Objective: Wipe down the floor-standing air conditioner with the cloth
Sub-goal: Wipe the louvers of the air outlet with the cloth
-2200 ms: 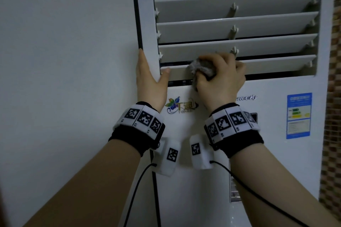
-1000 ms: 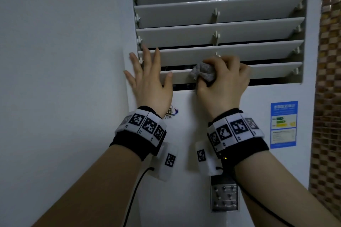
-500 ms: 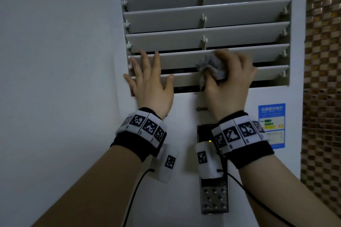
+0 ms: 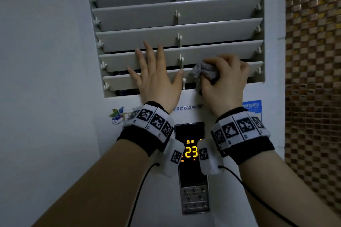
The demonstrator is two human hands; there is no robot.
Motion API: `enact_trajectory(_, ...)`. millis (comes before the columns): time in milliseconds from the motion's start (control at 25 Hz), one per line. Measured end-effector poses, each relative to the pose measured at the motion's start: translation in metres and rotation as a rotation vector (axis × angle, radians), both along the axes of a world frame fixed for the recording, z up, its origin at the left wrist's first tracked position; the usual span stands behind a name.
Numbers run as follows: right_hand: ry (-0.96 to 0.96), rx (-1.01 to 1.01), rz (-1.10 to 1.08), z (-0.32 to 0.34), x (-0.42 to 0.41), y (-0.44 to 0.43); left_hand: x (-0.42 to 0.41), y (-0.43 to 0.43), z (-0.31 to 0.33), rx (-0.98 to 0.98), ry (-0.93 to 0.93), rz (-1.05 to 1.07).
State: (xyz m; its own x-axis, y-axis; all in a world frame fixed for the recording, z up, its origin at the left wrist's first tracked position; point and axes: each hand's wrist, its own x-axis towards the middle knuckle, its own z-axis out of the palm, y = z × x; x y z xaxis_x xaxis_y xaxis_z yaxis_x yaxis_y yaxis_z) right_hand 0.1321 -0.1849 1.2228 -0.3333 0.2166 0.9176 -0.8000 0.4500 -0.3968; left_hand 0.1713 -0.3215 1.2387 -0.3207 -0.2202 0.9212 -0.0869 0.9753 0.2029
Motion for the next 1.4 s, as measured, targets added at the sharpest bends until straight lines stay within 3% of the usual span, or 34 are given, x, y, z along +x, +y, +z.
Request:
enact_trajectory(80,-0.039,-0.018,0.004,0.000,-0.001,0.003,0.000,0.001,0.000,0.003,0.005,0.014)
enact_trajectory(280,0.045,0.154,-0.055,-0.003,0.003,-0.011,-0.002,0.005,0.002,0.034,0.022,0.016)
enact_trajectory(440,0.017,0.000,0.010,-0.003,-0.005,-0.001,-0.001,0.003,0.002,0.039,0.034,-0.007)
enact_trajectory(640,0.061,0.079,0.056,-0.002,-0.001,-0.012,-0.004,0.008,0.001,0.051,0.045,-0.002)
enact_trajectory(840,-0.011,-0.075,0.049,-0.002,-0.006,-0.002,-0.003,0.007,0.000,0.051,0.053,-0.020)
enact_trajectory(1040,0.029,0.076,0.069,0.001,-0.005,-0.003,-0.005,0.012,-0.001,0.046,0.048,-0.010)
enact_trajectory(1200,-0.037,-0.025,0.053,0.000,-0.009,0.008,-0.005,0.013,-0.001,0.050,0.034,-0.012)
enact_trajectory(1400,0.007,0.148,0.061,0.002,-0.008,0.008,-0.008,0.022,-0.001,0.051,0.034,0.000)
